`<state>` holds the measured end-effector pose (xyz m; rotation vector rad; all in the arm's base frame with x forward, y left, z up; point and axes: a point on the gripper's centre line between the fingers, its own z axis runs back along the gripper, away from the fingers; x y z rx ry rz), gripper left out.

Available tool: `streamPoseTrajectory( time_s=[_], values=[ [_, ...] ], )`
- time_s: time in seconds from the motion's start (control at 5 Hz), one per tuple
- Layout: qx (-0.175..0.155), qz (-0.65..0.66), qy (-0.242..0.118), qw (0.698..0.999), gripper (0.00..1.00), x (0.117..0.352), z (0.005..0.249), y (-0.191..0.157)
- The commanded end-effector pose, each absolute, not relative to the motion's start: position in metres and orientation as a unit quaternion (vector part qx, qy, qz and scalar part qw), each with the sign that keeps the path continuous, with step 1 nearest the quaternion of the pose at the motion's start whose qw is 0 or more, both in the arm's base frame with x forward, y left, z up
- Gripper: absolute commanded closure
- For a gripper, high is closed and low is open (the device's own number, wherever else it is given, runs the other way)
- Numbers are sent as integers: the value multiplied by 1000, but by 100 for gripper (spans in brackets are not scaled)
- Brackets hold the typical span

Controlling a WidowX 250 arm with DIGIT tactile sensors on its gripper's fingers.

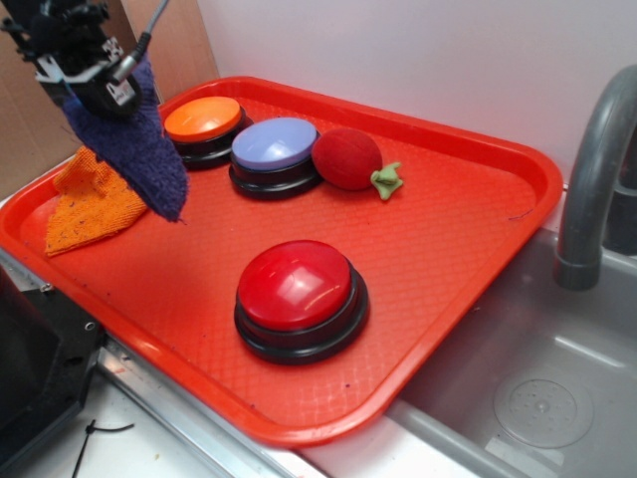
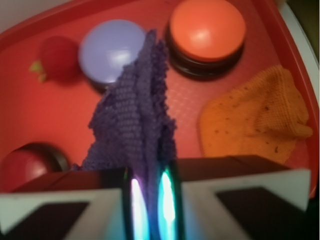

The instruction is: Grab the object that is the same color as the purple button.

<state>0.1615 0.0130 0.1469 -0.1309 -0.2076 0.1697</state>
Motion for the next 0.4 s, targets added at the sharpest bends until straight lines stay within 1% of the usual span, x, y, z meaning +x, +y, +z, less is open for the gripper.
streamPoseTrajectory(
  time_s=[0.0, 0.2],
  values=[
    [-6, 72, -119, 990, 100, 159, 165, 0],
    [-14, 104, -109, 988, 100, 161, 164, 6]
  ],
)
